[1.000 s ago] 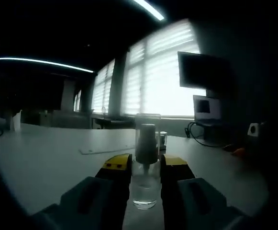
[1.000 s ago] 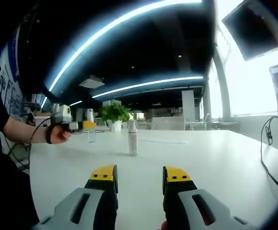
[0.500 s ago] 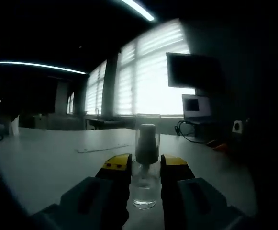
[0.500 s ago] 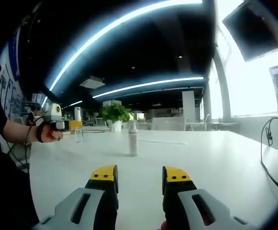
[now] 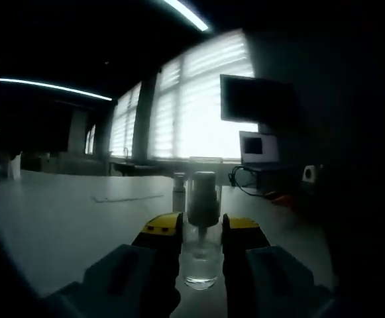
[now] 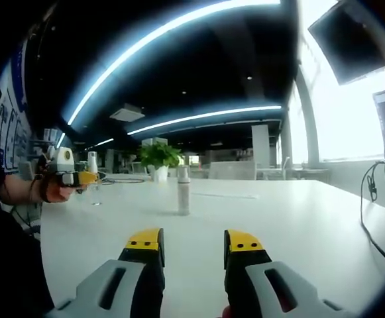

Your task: Clamp pump bottle remove cover press pump head put on cover

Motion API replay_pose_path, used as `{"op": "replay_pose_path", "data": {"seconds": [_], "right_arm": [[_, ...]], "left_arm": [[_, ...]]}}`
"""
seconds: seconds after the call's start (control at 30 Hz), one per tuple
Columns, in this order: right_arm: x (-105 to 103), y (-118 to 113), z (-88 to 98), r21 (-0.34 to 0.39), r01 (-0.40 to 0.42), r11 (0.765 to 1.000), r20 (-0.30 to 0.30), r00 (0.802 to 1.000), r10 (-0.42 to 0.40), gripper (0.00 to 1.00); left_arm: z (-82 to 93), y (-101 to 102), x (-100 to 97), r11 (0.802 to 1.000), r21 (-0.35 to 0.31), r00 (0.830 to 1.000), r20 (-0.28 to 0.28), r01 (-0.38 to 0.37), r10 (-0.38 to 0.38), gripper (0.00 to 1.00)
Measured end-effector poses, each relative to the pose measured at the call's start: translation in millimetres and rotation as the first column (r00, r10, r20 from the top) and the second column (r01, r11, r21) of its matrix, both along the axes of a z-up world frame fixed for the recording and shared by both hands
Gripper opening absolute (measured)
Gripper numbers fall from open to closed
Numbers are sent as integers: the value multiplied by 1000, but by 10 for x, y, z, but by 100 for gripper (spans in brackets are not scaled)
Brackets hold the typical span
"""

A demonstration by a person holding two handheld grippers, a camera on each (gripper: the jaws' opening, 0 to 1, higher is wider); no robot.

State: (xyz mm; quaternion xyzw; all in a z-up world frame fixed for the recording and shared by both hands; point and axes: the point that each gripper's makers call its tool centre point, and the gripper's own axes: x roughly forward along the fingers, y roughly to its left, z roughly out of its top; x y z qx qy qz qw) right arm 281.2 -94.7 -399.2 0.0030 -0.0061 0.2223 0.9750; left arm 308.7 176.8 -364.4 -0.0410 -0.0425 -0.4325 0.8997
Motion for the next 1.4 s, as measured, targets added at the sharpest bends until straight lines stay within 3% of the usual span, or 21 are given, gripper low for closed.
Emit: {"op": "replay_pose_path", "data": {"seconds": [0.27,0.43,0.7,1.4], "right_arm": [[-6,11,-1,-2,0,1000,-1,1000,0,31],[3,-2,-9,-5,2,1000,-4,1000,-2,31],[1,14,-9,-8,4,1000,-5,1000,-4,31],[-1,-9,-5,-6,2,1000,2,1000,-2,30]], "left_arm": [[-168,0,-60,1000,4,1000,-28,-8,9,15],[-129,-7,-71,1000,0,1000,-13,-13,13,15],[-268,-65,-74,998,61,999,-35,2,0,15],[-278,-20,-28,999,39,999,-42,1,1,15]]}}
